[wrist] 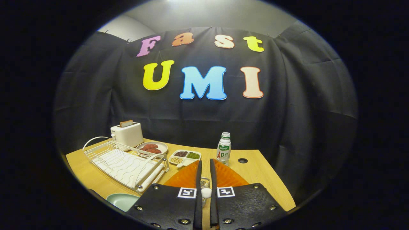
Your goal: Take the plate from the dish rack, then take the spoon from the basket and place it into the plate.
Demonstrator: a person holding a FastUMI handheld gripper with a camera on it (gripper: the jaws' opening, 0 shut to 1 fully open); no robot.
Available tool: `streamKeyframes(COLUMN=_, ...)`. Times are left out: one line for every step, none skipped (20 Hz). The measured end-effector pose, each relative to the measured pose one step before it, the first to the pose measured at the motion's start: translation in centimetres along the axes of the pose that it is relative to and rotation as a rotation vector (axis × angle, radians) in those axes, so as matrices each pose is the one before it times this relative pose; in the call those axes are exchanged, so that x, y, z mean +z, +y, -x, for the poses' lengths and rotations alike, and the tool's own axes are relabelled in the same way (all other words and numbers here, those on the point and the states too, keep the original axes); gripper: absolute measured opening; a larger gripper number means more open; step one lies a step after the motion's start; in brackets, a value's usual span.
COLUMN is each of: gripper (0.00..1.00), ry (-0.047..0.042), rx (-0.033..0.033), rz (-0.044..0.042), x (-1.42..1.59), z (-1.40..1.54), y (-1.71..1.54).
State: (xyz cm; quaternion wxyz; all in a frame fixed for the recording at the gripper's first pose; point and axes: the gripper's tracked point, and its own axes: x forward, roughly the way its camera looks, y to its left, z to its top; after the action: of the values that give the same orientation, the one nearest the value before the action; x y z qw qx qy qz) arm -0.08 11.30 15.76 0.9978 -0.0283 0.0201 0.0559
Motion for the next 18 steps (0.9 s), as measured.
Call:
streamKeyframes(gripper=0.09, ry=-0.00256, rx=-0.00078, rz=-0.01456, x=0.587, z=0.862, y=0.356)
streamKeyframes(gripper=0.09, ry=0.00660, rx=-0.00323, rz=-0.01265, x=0.384, z=0.792, y=0.194)
streamKeyframes(gripper=0.09, ry=0.00554, rx=0.00019, rz=-0.00640, x=0.319, z=0.761, y=0.120)
streamKeyframes(gripper=0.09, ry=0.00552, rx=-0.00264, rz=-0.00030, x=0.338, z=0.795, y=0.087)
streamKeyframes(gripper=0.09, ry=0.00257, rx=-0.00024, rz=-0.00133, x=0.390, z=0.682, y=0.086)
streamKeyframes(gripper=0.09, ry=0.00329, rx=0.00542, rz=0.00293, x=0.334, z=0.674, y=0.236)
streamKeyframes(gripper=0.09, ry=0.00565, rx=-0.00102, rz=0.00985, x=0.164, z=0.619, y=0.012)
streamKeyframes(gripper=0.09, ry=0.00832, rx=-0.00031, rz=0.00841, x=0.186, z=0.652, y=0.035)
streamKeyframes(gripper=0.09, ry=0.00437, rx=-0.00063, rz=0.01017, x=0.200, z=0.583, y=0.152)
streamKeyframes(gripper=0.09, ry=0.00329, rx=-0.00204, rz=0.00695, x=0.254, z=0.548, y=-0.007)
streamKeyframes(gripper=0.09, ry=0.00768, rx=0.00396, rz=-0.00275, x=0.085, z=0.642, y=0.277)
streamKeyframes(gripper=0.09, ry=0.00813, rx=0.01214, rz=-0.01072, x=0.037, z=0.626, y=0.440)
streamKeyframes(gripper=0.09, ry=0.00829, rx=0.00946, rz=-0.00235, x=-0.120, z=0.514, y=0.350)
streamKeyframes(gripper=0.09, ry=0.01256, rx=0.00185, rz=0.00737, x=-0.355, z=0.345, y=0.145)
streamKeyframes(gripper=0.09, ry=0.01306, rx=0.00790, rz=0.00784, x=-0.414, z=0.213, y=0.364)
streamKeyframes(gripper=0.09, ry=0.00849, rx=0.00943, rz=0.00542, x=-0.241, z=0.279, y=0.550)
streamKeyframes(gripper=0.09, ry=0.00824, rx=0.01090, rz=0.00551, x=-0.276, z=0.198, y=0.640)
streamKeyframes(gripper=0.09, ry=0.00982, rx=0.01283, rz=0.00679, x=-0.287, z=0.118, y=0.712)
